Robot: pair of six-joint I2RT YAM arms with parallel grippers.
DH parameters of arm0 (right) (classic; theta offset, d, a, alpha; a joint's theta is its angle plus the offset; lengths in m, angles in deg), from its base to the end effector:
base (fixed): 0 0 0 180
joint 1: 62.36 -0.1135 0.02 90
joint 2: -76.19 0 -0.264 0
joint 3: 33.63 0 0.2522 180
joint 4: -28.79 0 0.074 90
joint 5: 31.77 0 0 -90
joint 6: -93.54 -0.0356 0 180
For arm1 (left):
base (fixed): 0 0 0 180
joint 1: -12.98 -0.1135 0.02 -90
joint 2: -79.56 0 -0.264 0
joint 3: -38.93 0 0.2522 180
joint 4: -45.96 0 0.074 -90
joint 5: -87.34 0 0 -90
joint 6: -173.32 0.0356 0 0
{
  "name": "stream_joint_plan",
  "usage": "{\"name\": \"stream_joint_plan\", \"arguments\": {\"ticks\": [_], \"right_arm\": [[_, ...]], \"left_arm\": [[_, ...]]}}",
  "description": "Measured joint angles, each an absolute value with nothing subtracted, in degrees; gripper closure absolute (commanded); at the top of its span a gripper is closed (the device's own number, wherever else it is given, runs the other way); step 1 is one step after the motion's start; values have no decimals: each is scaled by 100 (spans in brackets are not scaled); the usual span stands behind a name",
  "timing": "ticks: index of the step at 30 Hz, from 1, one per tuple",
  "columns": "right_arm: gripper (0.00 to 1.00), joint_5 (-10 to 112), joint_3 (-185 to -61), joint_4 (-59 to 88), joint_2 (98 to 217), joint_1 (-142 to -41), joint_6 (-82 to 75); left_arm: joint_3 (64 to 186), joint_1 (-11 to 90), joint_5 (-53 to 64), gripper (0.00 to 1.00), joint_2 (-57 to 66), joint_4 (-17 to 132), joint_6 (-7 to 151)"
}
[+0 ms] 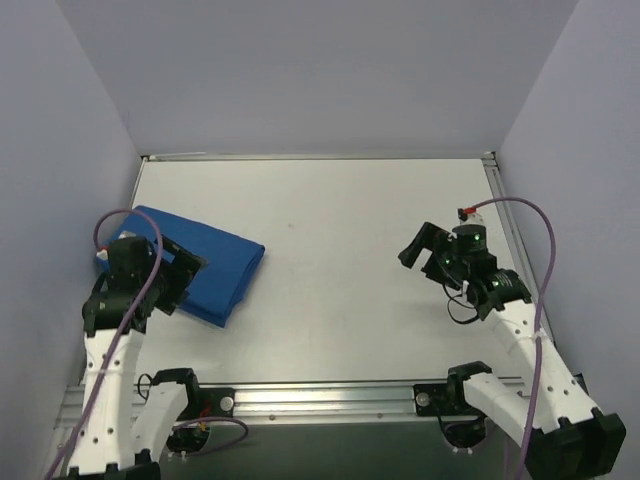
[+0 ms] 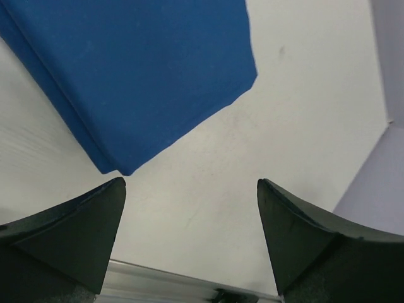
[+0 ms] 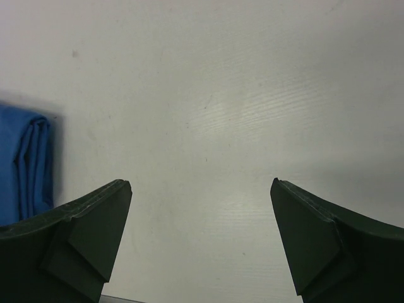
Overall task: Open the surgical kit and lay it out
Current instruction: Move the surgical kit at the center of the board.
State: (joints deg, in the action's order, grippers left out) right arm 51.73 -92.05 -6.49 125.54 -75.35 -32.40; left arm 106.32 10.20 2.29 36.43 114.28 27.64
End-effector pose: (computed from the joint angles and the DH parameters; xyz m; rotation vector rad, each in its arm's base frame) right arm 0.1893 0.0478 0.3052 0.3428 2.0592 0.6455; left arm 0.1359 0.0035 0.3215 -1.1356 2.1196 -0.5470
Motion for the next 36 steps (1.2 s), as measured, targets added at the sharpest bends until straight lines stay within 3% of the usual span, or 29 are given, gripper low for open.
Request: {"name": "stream_joint_plan", "arguments": {"ticks": [6,14,21,27,36], "right_arm": [[2,4318,-9765,507,13985,-7758,-2916],[1,2941,-11787,1960,17452,-8464,-2711],[2,1883,-13880,2094,19860,-8971,-2617],[5,1210,-14816,2494,20686,-9295,-2868],[10,769,-15338,3158,21563,-10021,-3402]], "left_arm": [[11014,996,675,6,2217,11841,3710],[10890,978,821,6,3691,11898,3920],[10796,926,209,6,2969,12434,3739],[11064,873,-540,6,2788,13046,3498],[11106,849,-698,6,2644,13245,3326]]}}
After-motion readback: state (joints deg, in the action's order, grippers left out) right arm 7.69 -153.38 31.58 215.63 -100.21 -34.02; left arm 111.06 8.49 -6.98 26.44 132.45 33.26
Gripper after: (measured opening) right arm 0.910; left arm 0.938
